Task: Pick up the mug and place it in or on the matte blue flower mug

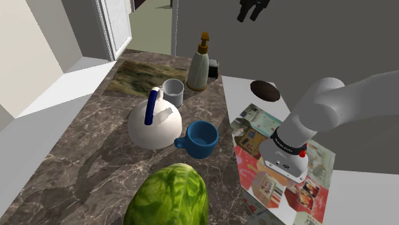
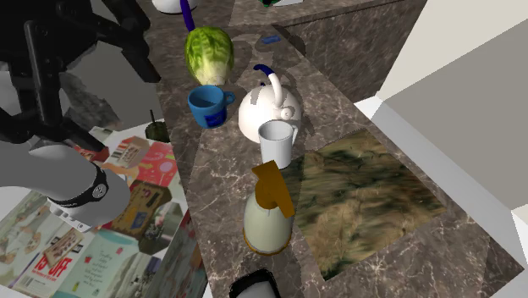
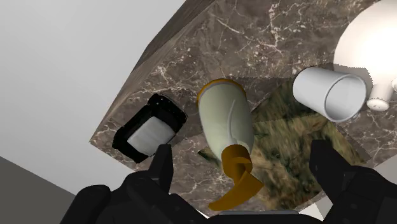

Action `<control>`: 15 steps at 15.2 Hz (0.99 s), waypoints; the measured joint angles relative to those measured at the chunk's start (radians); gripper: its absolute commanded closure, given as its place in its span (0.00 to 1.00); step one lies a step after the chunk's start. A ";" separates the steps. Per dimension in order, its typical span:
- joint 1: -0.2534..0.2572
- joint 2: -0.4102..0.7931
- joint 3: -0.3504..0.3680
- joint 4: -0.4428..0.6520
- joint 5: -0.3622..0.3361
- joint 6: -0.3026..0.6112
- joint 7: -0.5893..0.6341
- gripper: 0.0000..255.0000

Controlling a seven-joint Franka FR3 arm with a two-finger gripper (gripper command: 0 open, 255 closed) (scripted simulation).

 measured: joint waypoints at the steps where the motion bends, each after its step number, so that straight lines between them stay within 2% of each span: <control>1: 0.000 0.000 0.000 0.000 0.000 0.000 0.000 0.00; 9: 0.017 0.076 0.145 -0.103 0.014 0.168 0.148 0.00; 15: 0.022 0.212 0.274 -0.140 0.003 0.324 0.291 0.00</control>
